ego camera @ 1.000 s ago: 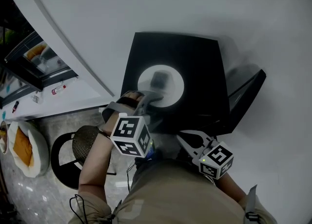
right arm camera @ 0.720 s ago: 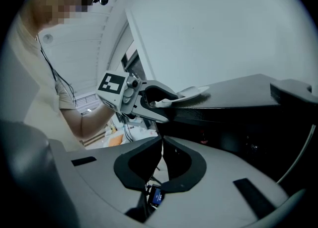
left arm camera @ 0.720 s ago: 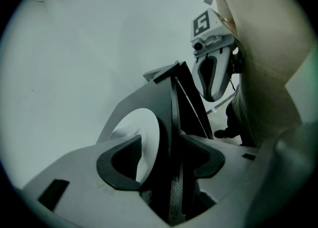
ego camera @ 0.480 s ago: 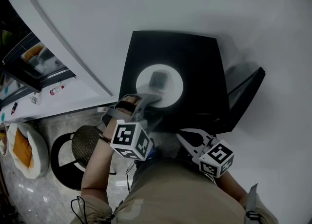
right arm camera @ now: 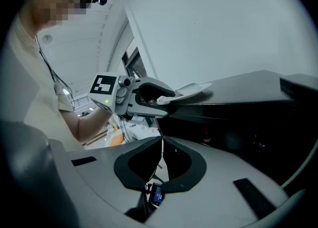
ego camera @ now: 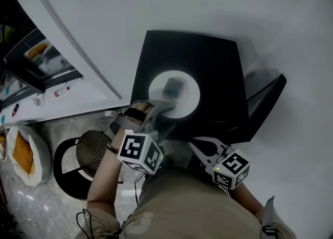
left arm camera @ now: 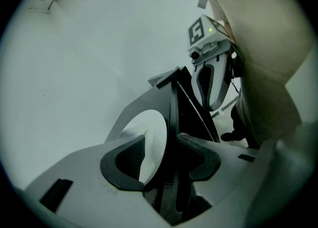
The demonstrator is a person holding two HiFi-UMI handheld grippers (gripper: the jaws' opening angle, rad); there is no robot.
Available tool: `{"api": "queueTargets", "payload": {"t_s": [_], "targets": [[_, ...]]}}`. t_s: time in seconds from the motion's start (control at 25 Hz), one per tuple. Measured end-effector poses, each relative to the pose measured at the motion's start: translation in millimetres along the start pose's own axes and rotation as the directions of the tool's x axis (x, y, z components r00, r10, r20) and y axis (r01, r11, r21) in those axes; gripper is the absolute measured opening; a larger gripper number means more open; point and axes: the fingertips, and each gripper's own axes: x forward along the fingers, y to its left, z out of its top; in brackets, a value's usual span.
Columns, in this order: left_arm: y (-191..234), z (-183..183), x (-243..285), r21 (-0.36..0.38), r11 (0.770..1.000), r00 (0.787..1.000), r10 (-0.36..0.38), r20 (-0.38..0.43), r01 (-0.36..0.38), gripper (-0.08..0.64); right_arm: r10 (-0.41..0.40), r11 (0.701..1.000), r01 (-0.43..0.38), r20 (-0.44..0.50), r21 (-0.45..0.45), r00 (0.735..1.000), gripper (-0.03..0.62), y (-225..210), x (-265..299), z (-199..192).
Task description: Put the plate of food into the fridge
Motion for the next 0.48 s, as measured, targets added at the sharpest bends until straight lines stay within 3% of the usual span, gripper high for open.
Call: {"api": "queueTargets", "payload": {"t_s": [0.48], "targets": [[-2.8, 0.2, 0.9, -0.005, 1.000, 1.000, 0.026, 0.008, -0.026, 0.170, -0.004, 1.000, 0.004, 0.005, 0.016, 1.000, 0.023, 0.8, 2.0, -1.8]]}}
